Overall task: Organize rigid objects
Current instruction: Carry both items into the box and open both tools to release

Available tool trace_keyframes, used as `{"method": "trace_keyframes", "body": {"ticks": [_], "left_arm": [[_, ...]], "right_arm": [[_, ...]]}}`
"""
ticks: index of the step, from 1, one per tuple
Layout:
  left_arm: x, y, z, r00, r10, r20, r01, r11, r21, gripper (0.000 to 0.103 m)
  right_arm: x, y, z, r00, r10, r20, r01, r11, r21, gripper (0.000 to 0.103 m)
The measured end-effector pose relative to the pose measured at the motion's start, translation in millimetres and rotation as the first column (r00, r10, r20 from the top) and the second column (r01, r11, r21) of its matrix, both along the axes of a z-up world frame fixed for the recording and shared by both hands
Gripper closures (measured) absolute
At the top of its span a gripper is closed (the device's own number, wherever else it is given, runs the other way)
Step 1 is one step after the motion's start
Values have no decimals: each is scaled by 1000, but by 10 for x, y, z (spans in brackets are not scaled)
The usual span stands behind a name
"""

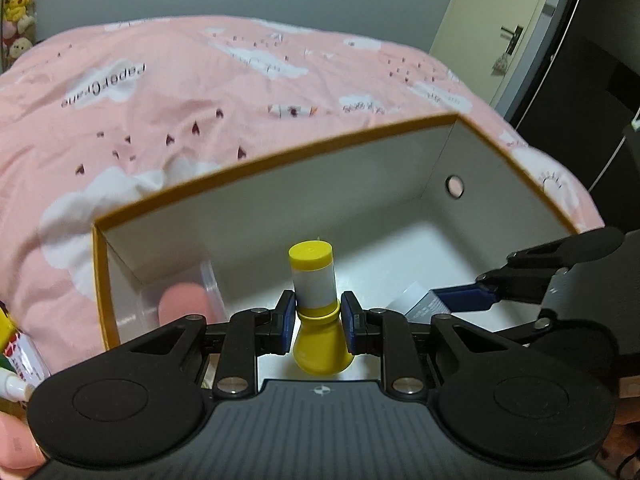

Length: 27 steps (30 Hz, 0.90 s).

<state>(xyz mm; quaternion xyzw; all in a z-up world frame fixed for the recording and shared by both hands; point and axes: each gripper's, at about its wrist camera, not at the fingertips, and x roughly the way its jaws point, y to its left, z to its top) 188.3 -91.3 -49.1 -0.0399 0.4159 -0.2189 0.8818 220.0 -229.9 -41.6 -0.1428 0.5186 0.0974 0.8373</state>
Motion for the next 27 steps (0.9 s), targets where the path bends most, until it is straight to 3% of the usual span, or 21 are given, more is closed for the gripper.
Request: {"method": "trace_keyframes", "body": {"ticks": [8,14,17,22,27], "left_arm": [[23,26,-170,997,20,-74,-15,997,76,76],[7,43,-188,993,9,-120,2,996,85,75],[-8,89,-164,992,2,-128,5,999,53,67],[-47,150,-33,995,-5,-99,6,1000,14,46],[-61,210,74,997,16,-69,-16,1000,-4,39]], "right_arm": [[-5,63,-96,998,50,-46,-51,998,-24,62],[-12,80,-120,995,74,-66,-77,996,-44,62],[-6,88,-123,994,81,-72,-84,996,-37,62],[-12,104,-115,993,87,-80,-89,996,-26,62],[-8,130,-120,990,99,-98,-100,995,-8,62]]}}
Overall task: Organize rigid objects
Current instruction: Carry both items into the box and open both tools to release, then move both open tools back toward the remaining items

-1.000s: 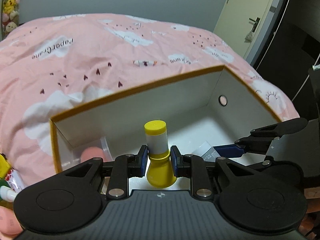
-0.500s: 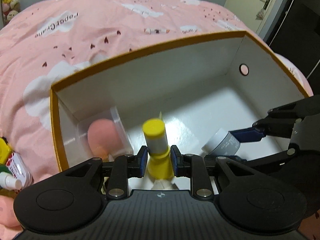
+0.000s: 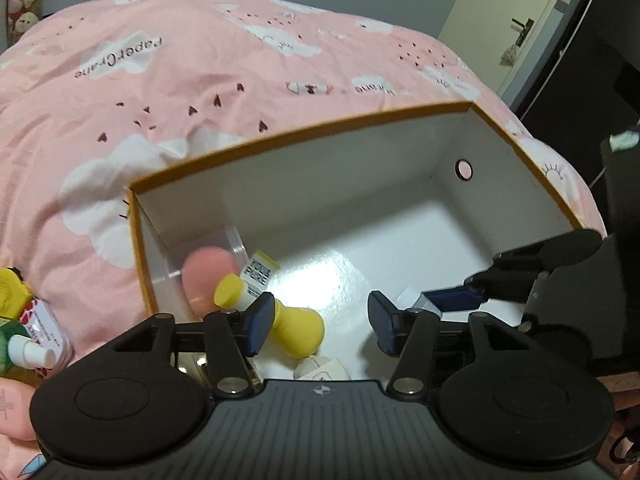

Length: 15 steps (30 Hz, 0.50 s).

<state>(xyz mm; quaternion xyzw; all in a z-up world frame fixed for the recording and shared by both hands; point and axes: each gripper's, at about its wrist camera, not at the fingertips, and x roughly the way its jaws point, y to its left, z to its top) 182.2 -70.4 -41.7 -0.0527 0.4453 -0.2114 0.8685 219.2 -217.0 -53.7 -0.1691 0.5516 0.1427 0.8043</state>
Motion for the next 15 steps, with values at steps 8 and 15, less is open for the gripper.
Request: {"method": "trace_keyframes", "body": {"ticks": [8,15], "left_arm": [[-6,84,92,1000,24,16,-23,1000,-17,38],[-82,181,269,998,24,54,-22,999,-35,38]], "right_arm": [[-38,41,23,1000,11,10,-11,1000,-2,50],[-111,47,218,998,-2,62,1,1000,10,49]]}}
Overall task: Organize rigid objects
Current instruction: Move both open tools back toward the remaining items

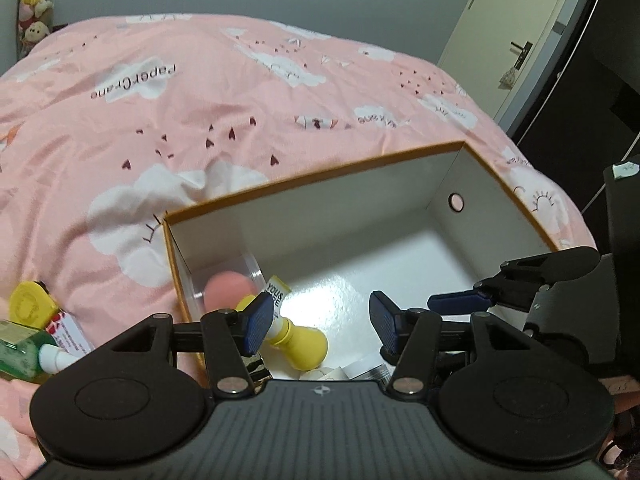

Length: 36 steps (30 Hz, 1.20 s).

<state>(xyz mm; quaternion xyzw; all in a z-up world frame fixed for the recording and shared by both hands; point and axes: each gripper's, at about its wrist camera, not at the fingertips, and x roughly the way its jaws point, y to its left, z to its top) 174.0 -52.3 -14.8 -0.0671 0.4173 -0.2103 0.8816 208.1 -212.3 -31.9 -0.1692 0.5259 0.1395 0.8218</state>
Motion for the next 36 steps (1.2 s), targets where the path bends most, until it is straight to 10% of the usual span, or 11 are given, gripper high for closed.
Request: {"method": "trace_keyframes", "body": {"ticks": [21,26,36], "left_arm": [[-441,1261,504,972,232,21,-232,973,-10,44],[-511,1636,252,931,356,-75,-358,933,-17,47],[-496,1999,-496,775,543,-324,-591,804,-65,45]], "right_arm": [[-324,823,887,971,56,232,-125,947,297,53],[-288,1253,736,969,148,197,-206,927,315,66],[-124,1886,18,954,297,44,-300,937,181,81]]}}
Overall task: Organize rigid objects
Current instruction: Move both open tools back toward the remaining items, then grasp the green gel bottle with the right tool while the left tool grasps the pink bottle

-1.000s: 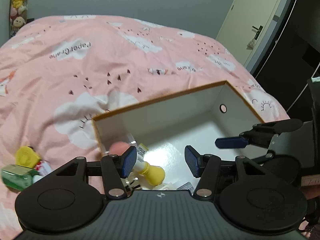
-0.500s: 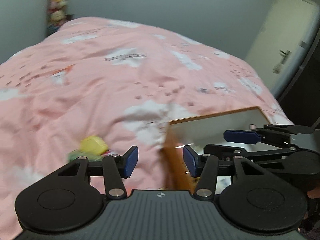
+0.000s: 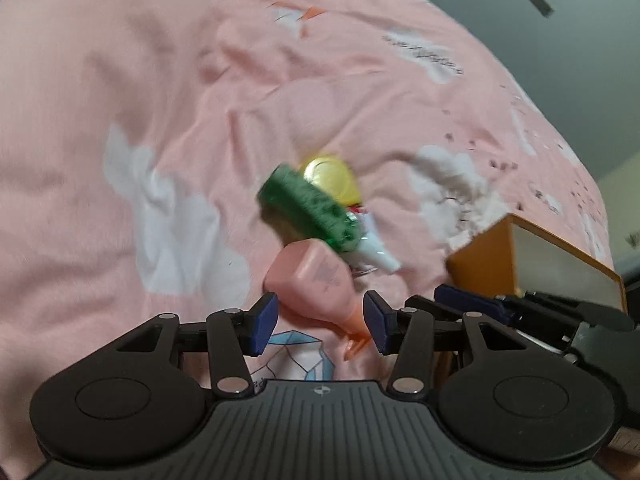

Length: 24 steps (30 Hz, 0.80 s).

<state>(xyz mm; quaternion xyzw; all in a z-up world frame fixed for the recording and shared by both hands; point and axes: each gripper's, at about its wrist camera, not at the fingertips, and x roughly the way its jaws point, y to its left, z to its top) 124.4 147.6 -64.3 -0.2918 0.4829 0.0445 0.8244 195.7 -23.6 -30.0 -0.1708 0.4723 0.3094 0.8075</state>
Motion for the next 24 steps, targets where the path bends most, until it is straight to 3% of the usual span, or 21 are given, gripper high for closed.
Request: {"method": "trace_keyframes", "body": {"ticks": [12,18,22,24], "left_arm": [[215,-126,-317,994,85,-68,-85,996,1,36],[279,-141,-372,993,88,-82,-86,996,20,32],[324,-161,-389,993,86,-76,-82,996,46,32],[338,-171,-390,995,72,-74,-68,996,56,33]], "right_arm": [[215,215,-449,997,-5,-71,-4,991,-131,85],[294,239,-590,993,-20,-119,3,990,-138,86],[316,230,-667,979,-26,-200,7,995,-96,96],[299,231,-673,972,-20,-235,4,998,-65,96]]}}
